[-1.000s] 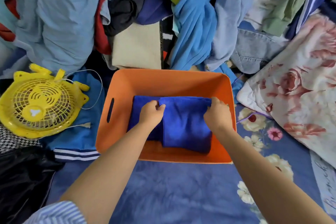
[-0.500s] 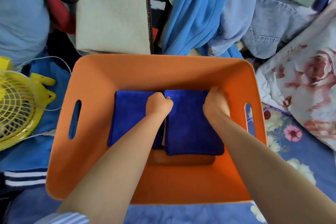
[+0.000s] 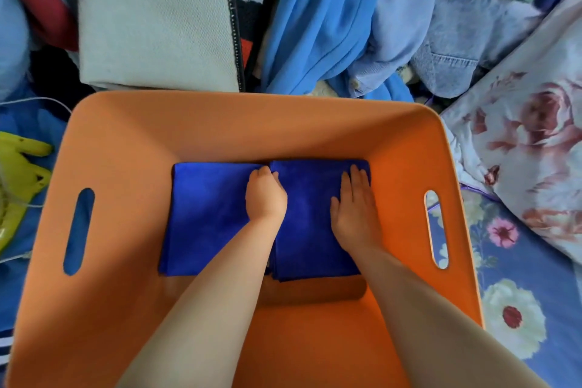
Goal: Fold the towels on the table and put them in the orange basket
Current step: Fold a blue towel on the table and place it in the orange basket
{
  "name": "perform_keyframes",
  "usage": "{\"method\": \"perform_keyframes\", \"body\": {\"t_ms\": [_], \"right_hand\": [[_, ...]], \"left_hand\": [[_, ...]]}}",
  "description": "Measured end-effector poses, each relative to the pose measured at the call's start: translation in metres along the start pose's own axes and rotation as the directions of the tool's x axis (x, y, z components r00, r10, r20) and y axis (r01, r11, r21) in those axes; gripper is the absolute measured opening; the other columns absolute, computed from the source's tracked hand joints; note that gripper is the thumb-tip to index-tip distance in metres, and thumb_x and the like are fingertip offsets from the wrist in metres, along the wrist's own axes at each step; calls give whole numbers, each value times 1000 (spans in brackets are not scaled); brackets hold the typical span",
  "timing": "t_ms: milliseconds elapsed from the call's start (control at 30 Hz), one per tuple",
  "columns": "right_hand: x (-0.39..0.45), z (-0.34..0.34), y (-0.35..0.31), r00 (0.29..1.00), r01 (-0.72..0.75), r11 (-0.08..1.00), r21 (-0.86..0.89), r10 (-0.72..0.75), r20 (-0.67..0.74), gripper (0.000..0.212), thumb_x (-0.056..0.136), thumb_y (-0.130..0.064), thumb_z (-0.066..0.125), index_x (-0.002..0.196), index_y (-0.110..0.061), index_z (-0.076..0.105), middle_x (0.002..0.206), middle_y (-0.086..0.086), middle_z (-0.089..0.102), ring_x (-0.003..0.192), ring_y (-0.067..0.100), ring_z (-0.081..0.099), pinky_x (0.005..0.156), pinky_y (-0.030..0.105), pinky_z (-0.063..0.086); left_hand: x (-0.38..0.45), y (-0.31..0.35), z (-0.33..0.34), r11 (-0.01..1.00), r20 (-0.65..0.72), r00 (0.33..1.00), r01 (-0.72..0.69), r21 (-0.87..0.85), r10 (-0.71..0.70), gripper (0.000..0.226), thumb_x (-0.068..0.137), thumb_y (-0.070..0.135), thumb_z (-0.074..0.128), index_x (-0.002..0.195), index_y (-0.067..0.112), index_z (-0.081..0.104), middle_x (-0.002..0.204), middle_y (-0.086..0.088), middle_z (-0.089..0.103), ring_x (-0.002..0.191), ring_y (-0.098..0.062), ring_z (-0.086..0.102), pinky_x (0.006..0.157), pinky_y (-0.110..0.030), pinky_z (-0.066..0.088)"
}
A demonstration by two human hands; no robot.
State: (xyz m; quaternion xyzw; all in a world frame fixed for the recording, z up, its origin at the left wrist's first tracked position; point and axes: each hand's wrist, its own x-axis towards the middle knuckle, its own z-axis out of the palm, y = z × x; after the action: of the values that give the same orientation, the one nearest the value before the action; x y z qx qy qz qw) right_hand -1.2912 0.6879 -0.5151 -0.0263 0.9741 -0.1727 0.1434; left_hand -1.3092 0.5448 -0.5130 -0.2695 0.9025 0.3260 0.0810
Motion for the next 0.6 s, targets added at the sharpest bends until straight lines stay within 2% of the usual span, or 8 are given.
{"method": "perform_keyframes", "body": {"t_ms": [133, 200, 300, 400, 433, 533, 600], "right_hand": [[6, 2, -2, 994, -63, 997, 43, 58, 95, 55, 99, -24, 27, 146, -5, 3, 157, 8, -5, 144, 20, -8, 116, 28, -4], [8, 0, -1, 987, -77, 996, 33, 71, 145, 56, 100, -25, 26, 146, -5, 1, 156, 8, -7, 144, 21, -10, 116, 28, -4], [9, -10, -5, 967, -97, 995, -3, 95, 235, 58, 100, -26, 25, 145, -4, -4, 156, 9, -12, 144, 22, -13, 116, 29, -5], [5, -27, -13, 938, -117, 991, -63, 131, 322, 59, 99, -24, 28, 145, -4, -3, 155, 10, -13, 144, 25, -10, 118, 32, -1], [1, -34, -16, 934, -110, 990, -91, 134, 330, 59, 99, -24, 30, 146, -5, -1, 156, 11, -11, 144, 26, -8, 118, 33, 1], [-16, -62, -23, 951, -24, 987, -157, 71, 301, 55, 97, -20, 33, 146, -7, 10, 156, 12, -2, 144, 28, 0, 118, 37, 8], [-27, -86, -29, 959, 14, 990, -139, 26, 281, 50, 96, -17, 35, 143, -7, 21, 156, 11, 4, 144, 28, 5, 116, 37, 15]], "left_hand": [[4, 0, 5, 998, 13, 1000, -27, 61, 27, 32, 100, 17, 31, 102, -5, 54, 108, -19, 55, 97, -32, 53, 68, -32, 33], [5, 0, 2, 996, 60, 998, -33, 79, 29, 32, 100, 17, 31, 103, -6, 53, 112, -20, 54, 99, -33, 52, 70, -33, 35], [2, 6, -8, 993, 185, 983, -28, 117, 6, 33, 99, 15, 30, 120, -5, 45, 125, -20, 47, 111, -33, 49, 83, -37, 41], [-9, 14, -25, 974, 276, 961, -43, 223, -21, 47, 98, 14, 35, 141, 0, 24, 140, -16, 35, 125, -30, 40, 93, -36, 40], [-14, 16, -32, 956, 280, 960, -76, 284, -7, 49, 96, 12, 38, 141, 2, 23, 140, -15, 35, 126, -30, 39, 93, -36, 41], [-33, 29, -61, 880, 251, 964, -189, 436, 83, 34, 92, 7, 43, 125, 5, 40, 127, -12, 44, 117, -28, 43, 82, -35, 41], [-46, 41, -84, 824, 245, 958, -255, 507, 146, 29, 89, 5, 44, 118, 6, 45, 124, -11, 46, 114, -27, 44, 80, -34, 41]]}}
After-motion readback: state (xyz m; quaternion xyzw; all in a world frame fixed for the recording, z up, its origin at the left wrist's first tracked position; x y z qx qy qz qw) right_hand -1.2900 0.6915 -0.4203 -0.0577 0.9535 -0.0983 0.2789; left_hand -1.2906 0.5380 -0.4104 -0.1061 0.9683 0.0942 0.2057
